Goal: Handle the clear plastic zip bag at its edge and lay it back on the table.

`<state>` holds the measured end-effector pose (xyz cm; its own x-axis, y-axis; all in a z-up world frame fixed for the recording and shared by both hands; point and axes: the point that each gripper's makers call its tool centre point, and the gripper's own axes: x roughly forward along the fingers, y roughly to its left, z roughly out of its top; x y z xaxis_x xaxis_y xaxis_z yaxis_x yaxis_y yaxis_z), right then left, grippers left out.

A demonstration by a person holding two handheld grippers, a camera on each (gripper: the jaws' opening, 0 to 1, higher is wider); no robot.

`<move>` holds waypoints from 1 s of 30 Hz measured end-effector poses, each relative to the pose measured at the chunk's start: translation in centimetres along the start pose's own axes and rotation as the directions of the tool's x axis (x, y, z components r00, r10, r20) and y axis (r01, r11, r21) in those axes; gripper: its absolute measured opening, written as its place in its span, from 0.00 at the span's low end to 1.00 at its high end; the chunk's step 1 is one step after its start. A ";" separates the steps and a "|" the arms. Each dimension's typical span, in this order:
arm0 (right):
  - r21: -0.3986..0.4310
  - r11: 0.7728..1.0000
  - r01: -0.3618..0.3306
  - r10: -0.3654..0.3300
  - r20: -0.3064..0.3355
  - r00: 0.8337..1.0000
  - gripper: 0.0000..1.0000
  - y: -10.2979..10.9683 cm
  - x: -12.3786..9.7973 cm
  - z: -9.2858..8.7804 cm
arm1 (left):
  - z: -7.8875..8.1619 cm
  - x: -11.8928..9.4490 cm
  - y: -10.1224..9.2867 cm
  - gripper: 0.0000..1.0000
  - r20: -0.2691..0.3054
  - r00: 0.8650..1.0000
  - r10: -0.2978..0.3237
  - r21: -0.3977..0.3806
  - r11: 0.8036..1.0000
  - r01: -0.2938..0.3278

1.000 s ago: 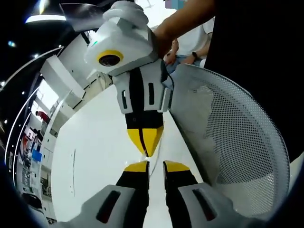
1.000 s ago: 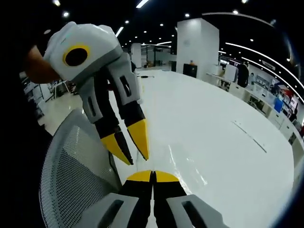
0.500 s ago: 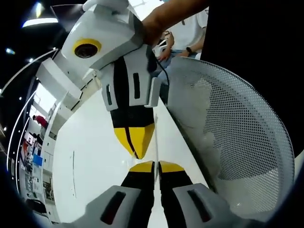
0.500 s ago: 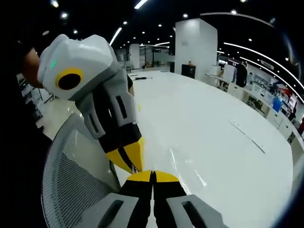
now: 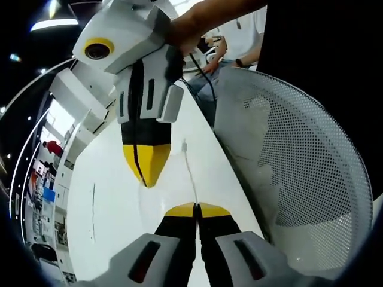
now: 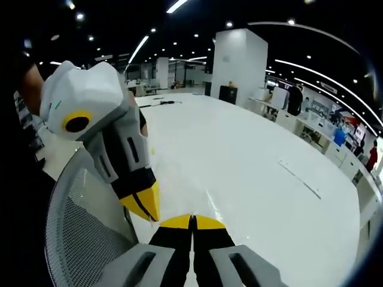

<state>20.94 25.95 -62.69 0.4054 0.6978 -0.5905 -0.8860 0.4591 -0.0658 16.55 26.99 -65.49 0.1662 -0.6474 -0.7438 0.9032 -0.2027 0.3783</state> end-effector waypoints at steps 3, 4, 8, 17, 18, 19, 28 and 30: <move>0.000 0.999 0.037 -0.037 0.016 0.999 0.00 -1.0 -0.1 0.4 | -0.5 0.0 -0.1 0.00 -0.010 1.000 0.007 -0.007 1.000 -0.007; 0.002 0.999 0.045 -0.045 0.020 0.999 0.00 -1.3 -0.2 0.6 | -0.6 0.0 0.0 0.00 -0.013 1.000 0.011 -0.008 1.000 -0.011; 0.018 0.997 0.075 -0.075 0.038 0.996 0.00 -2.2 -0.5 1.2 | -0.9 0.0 -0.3 0.00 -0.022 1.000 0.016 -0.022 1.000 -0.016; 0.016 0.993 0.117 -0.117 0.062 0.991 0.00 -3.5 -1.0 2.1 | -0.8 0.3 -0.6 0.00 -0.022 0.999 0.027 -0.055 0.998 -0.029; 0.014 0.993 0.121 -0.121 0.063 0.991 0.00 -3.5 -1.1 2.2 | -0.8 0.3 -0.6 0.00 -0.025 0.999 0.029 -0.059 0.998 -0.030; 0.014 0.992 0.122 -0.123 0.063 0.990 0.00 -3.6 -1.1 2.3 | -0.9 0.3 -0.6 0.00 -0.028 0.999 0.027 -0.062 0.998 -0.029; 0.003 0.993 0.119 -0.119 0.065 0.991 0.00 -3.3 -0.9 2.2 | -1.2 -0.1 -0.4 0.00 -0.026 0.999 0.045 -0.099 0.994 -0.047; -0.013 0.993 0.120 -0.119 0.067 0.991 0.00 -3.3 -0.8 2.4 | -1.3 -0.4 0.1 0.00 -0.021 0.998 0.067 -0.120 0.990 -0.069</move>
<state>24.08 25.26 -60.06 0.5220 0.6738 -0.5230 -0.8339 0.5321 -0.1468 17.03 28.15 -65.87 0.2347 -0.6436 -0.7284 0.9305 -0.0681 0.3599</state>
